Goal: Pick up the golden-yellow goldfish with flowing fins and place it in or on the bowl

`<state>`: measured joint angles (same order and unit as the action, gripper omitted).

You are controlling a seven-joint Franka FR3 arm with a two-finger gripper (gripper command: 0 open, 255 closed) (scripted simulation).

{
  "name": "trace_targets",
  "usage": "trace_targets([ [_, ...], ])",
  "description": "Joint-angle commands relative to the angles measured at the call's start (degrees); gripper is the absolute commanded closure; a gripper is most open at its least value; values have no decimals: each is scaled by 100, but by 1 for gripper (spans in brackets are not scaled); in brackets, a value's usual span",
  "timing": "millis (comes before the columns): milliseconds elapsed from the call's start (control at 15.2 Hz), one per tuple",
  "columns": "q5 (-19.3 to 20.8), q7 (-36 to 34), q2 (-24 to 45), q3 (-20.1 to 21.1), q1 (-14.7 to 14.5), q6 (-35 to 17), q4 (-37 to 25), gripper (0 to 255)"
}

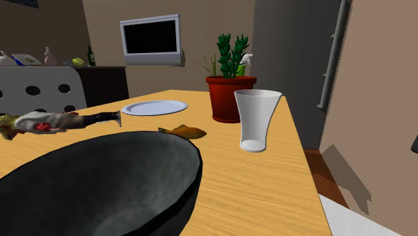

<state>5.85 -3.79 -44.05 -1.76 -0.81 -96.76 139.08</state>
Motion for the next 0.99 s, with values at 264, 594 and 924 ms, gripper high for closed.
trace_targets([
  [264,-538,-1336,-37,631,34,12,70,0],
  [594,-1179,-3002,227,1425,113,-106,-107,0],
  [924,-1656,-4650,795,2201,300,-337,-563,0],
])
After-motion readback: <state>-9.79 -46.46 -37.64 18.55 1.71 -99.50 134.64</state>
